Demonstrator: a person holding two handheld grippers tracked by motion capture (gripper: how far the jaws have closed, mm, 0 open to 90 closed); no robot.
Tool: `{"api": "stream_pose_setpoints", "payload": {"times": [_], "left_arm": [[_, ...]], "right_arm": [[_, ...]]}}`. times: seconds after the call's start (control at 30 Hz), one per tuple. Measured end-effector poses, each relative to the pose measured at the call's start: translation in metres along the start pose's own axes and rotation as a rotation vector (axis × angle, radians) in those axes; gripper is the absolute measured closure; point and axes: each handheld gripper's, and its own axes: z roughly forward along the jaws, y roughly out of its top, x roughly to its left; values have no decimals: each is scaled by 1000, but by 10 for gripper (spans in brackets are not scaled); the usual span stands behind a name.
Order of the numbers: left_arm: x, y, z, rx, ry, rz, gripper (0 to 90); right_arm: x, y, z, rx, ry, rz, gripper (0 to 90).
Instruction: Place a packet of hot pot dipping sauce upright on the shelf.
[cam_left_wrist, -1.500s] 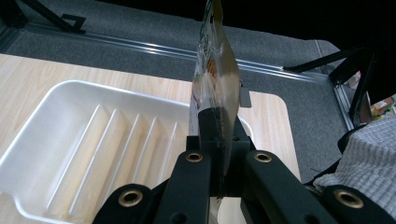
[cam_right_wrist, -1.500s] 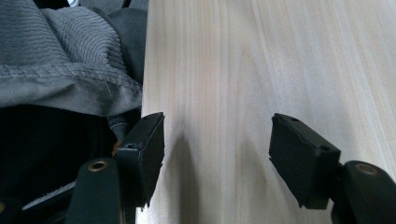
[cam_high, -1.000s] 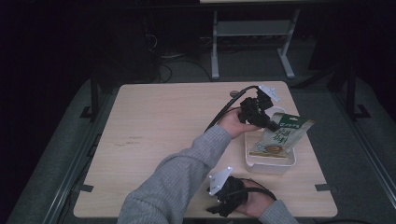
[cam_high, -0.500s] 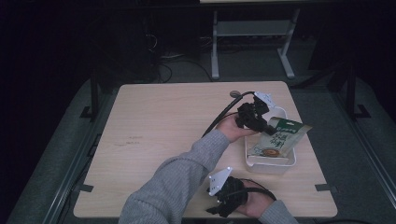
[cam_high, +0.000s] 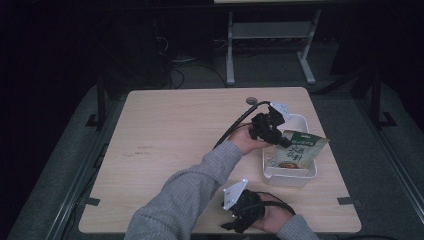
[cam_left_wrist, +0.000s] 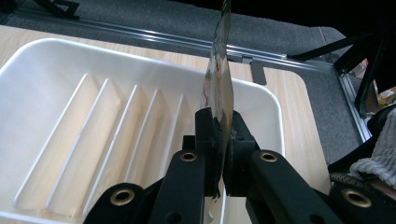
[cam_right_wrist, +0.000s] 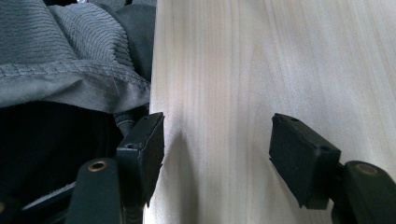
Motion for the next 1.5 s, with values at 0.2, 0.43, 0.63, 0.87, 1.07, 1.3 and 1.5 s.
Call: {"api": "stream_pose_setpoints", "payload": {"times": [0.2, 0.43, 0.63, 0.87, 1.07, 1.3, 1.5], "left_arm": [[-1, -2, -1, 15, 11, -3, 861], [-1, -5, -4, 31, 19, -2, 861], [-2, -7, -5, 59, 30, 1, 867], [-3, -10, -5, 76, 44, 4, 873], [-2, -12, -6, 89, 53, 3, 879], [-3, -12, -6, 92, 53, 3, 878], [-3, -12, -8, 99, 56, 3, 844]], "right_arm": [[0, 0, 0, -3, 2, 0, 346], [0, 0, 1, -3, 7, 5, 345], [-1, -1, 1, -2, 11, 9, 344], [-2, -1, 0, -8, 13, 13, 343], [-2, -1, 1, -9, 16, 17, 341], [-3, -2, 1, -9, 16, 17, 339], [-4, -3, 0, -15, 14, 25, 334]]}}
